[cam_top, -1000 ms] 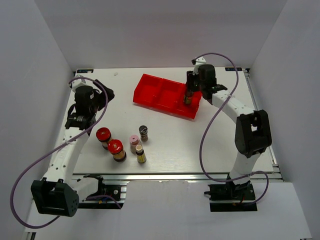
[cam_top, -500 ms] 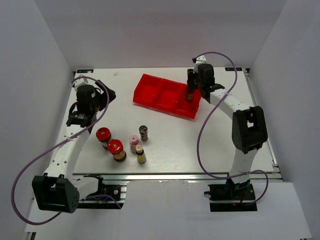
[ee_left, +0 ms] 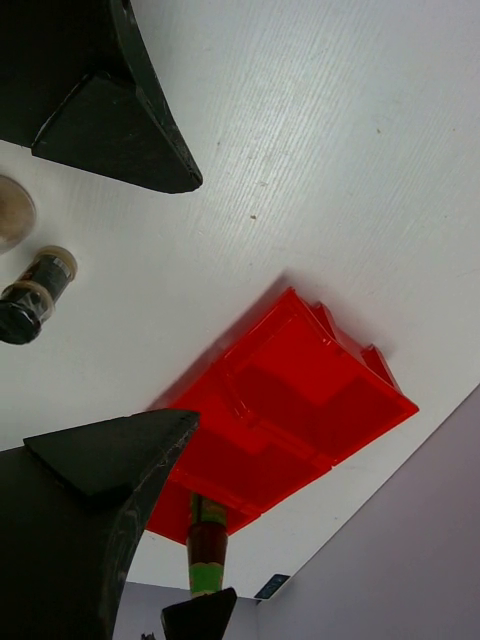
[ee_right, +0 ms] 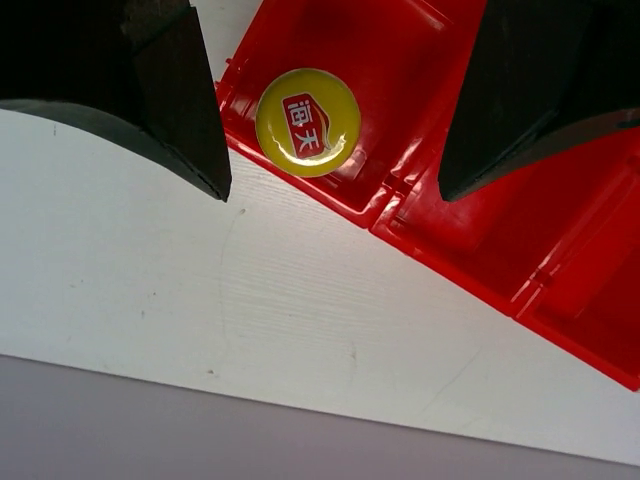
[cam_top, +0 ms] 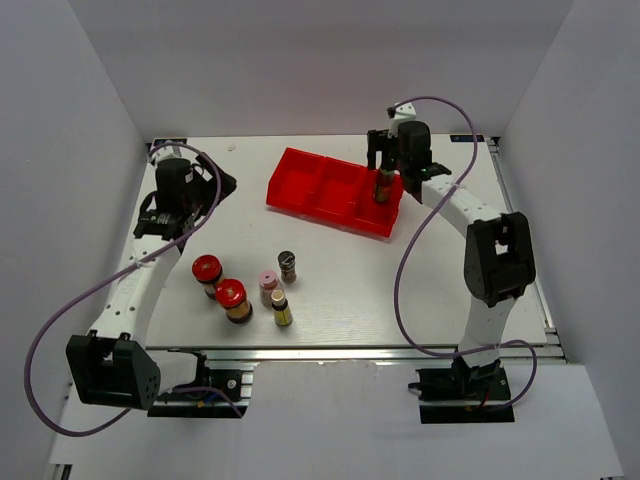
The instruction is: Organize the condiment bottles
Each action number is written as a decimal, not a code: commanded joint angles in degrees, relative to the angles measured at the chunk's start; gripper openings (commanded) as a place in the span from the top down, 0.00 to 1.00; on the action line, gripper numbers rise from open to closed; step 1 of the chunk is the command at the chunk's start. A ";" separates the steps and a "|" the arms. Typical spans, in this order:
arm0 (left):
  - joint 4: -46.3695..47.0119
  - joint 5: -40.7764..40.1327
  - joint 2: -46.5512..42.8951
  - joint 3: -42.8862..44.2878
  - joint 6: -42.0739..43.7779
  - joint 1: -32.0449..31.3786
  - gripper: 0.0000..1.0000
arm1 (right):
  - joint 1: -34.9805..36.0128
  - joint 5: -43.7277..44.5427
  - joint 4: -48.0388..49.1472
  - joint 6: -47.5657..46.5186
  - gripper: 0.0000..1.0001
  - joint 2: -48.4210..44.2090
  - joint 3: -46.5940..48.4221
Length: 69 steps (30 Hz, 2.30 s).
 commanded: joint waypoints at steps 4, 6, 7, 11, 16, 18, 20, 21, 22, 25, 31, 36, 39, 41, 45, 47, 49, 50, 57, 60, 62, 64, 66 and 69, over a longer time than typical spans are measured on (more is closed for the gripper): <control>-7.94 2.53 2.97 5.50 -0.84 -0.04 0.02 | -0.32 -0.39 2.56 -1.20 0.11 -7.42 0.77; -8.74 3.76 3.94 6.03 -1.10 0.05 0.02 | -0.24 -1.17 0.80 -1.82 0.11 -8.48 1.47; -9.79 4.12 4.20 6.03 -1.19 -0.04 0.02 | -0.32 -1.88 -0.86 -1.99 0.11 -10.23 1.56; -13.57 4.21 4.56 6.21 -1.54 0.05 0.02 | 0.11 -9.15 -3.25 -2.08 0.11 -16.29 -0.89; -20.59 3.51 3.25 6.30 -0.49 -0.04 0.02 | 6.25 -23.40 -9.39 -8.40 0.11 -24.72 -6.08; -21.48 3.07 1.75 4.90 -0.31 -0.04 0.02 | 11.52 -27.80 -11.06 -12.69 0.11 -27.46 -11.32; -21.66 2.80 -0.96 3.84 -0.14 -0.04 0.02 | 17.39 -30.78 -10.99 -14.47 0.11 -31.76 -15.82; -21.84 2.63 -1.76 3.40 -0.05 -0.04 0.02 | 19.08 -32.63 -10.81 -15.96 0.11 -33.17 -18.02; -21.75 2.36 -2.55 2.61 0.13 0.05 0.02 | 20.75 -34.47 -10.64 -16.23 0.11 -35.18 -21.78; -22.36 1.84 -4.58 1.90 0.57 -0.04 0.02 | 26.73 -37.75 -12.39 -17.12 0.11 -36.78 -26.02; -22.81 2.01 -6.34 0.50 1.36 0.05 0.02 | 37.11 -36.70 -11.35 -15.36 0.11 -33.11 -28.15; -22.28 2.18 -6.52 -0.65 1.62 0.05 0.02 | 41.33 -31.59 -7.03 -12.02 0.11 -27.67 -28.68; -22.10 2.01 -6.34 -0.65 1.71 -0.04 0.02 | 43.44 -29.06 -3.87 -10.52 0.11 -24.06 -27.54; -22.02 2.10 -6.52 -0.73 1.80 0.05 0.02 | 44.23 -24.50 -2.47 -10.35 0.11 -22.73 -26.83; -21.75 1.84 -6.61 -0.91 2.15 0.05 0.02 | 44.50 -20.96 1.83 -7.98 0.11 -20.27 -27.00; -22.01 1.31 -6.43 -0.65 2.15 -0.04 0.02 | 44.67 -19.30 3.51 -6.49 0.11 -19.74 -27.18; -22.02 1.13 -6.34 -0.82 2.33 -0.04 0.02 | 44.94 -18.85 6.23 -4.82 0.11 -19.12 -27.79; -21.93 1.04 -6.26 -0.74 2.33 -0.04 0.02 | 45.37 -18.50 7.20 -4.46 0.11 -19.03 -28.14; -21.93 0.87 -5.90 -0.65 2.76 -0.04 0.02 | 45.91 -16.56 8.62 -3.23 0.23 -17.63 -28.94; -21.93 0.78 -5.82 -0.65 2.77 0.05 0.02 | 45.99 -15.86 8.09 -3.14 0.27 -16.84 -28.76; -22.01 0.60 -5.90 -0.65 2.85 -0.04 0.02 | 45.99 -15.51 7.04 -3.14 0.28 -16.66 -28.59; -21.93 0.34 -5.81 -0.65 2.85 0.05 0.02 | 45.99 -15.33 6.94 -3.14 0.28 -16.92 -28.76; -21.84 0.34 -5.73 -0.65 2.85 -0.04 0.02 | 45.99 -15.51 6.94 -3.14 0.31 -17.18 -29.11; -21.84 0.34 -5.46 -0.56 2.94 0.05 0.02 | 46.08 -15.68 6.68 -3.14 0.40 -17.19 -28.94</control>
